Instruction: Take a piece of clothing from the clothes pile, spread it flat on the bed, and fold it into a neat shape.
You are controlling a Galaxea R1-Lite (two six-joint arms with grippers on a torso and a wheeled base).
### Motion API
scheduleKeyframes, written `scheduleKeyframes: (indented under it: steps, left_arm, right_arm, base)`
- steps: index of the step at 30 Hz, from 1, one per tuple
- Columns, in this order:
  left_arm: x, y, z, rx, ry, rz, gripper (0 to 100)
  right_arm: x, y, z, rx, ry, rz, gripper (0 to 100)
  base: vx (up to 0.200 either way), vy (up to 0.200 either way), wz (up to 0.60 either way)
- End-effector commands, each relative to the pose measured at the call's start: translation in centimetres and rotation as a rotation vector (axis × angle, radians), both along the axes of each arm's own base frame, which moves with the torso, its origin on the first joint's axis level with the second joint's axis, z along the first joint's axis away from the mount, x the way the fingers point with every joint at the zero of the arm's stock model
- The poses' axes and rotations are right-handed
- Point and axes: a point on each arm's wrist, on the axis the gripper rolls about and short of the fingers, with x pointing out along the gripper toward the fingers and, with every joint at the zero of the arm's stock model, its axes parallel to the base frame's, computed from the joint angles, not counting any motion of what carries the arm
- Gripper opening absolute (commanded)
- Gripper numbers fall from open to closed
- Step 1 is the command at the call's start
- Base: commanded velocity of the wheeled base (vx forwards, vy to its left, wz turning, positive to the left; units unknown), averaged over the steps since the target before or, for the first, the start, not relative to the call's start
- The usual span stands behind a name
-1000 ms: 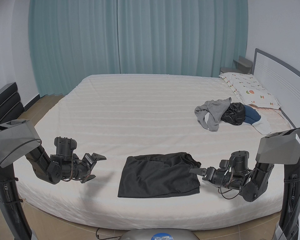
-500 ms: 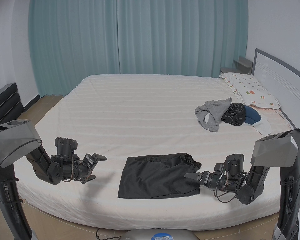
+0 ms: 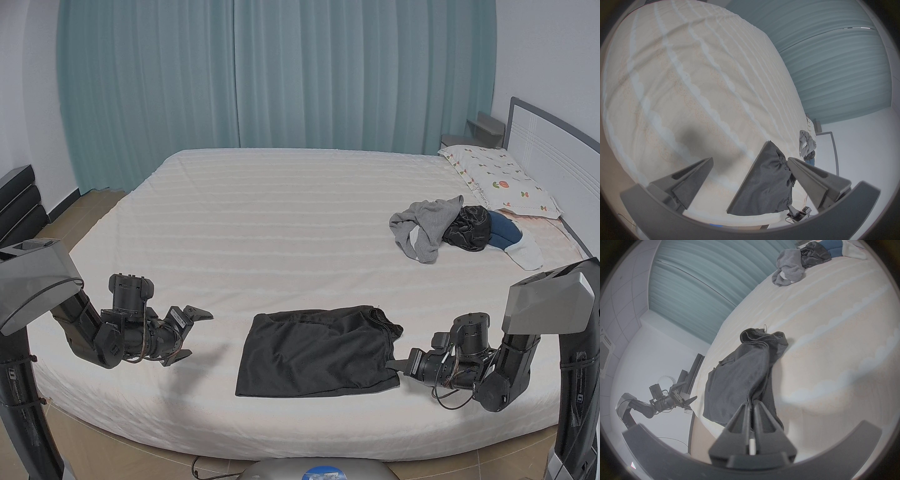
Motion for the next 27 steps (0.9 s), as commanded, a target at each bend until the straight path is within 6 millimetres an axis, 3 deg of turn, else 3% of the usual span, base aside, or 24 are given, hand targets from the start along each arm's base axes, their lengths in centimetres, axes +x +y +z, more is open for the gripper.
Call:
scheduleKeyframes:
  steps: [1,24,25,27]
  left_arm:
    - [0.0,0.0,-0.1,0.000,0.003,0.001,100]
    - [0.0,0.0,-0.1,0.001,0.005,0.002,100]
    - [0.0,0.0,-0.1,0.002,0.005,0.001,100]
    - [0.0,0.0,-0.1,0.002,0.005,0.001,100]
  right_arm:
    - [-0.4,-0.4,0.3,-0.007,0.003,-0.004,0]
    - [-2.7,-2.9,-0.2,-0.087,-0.019,0.001,0]
    - [-2.7,-2.9,-0.2,-0.087,-0.019,0.001,100]
    - [-2.7,-3.0,-0.2,-0.089,-0.019,-0.002,100]
  base:
    - [0.000,0.000,0.00]
    - [0.000,0.000,0.00]
    - [0.000,0.000,0.00]
    - [0.000,0.000,0.00]
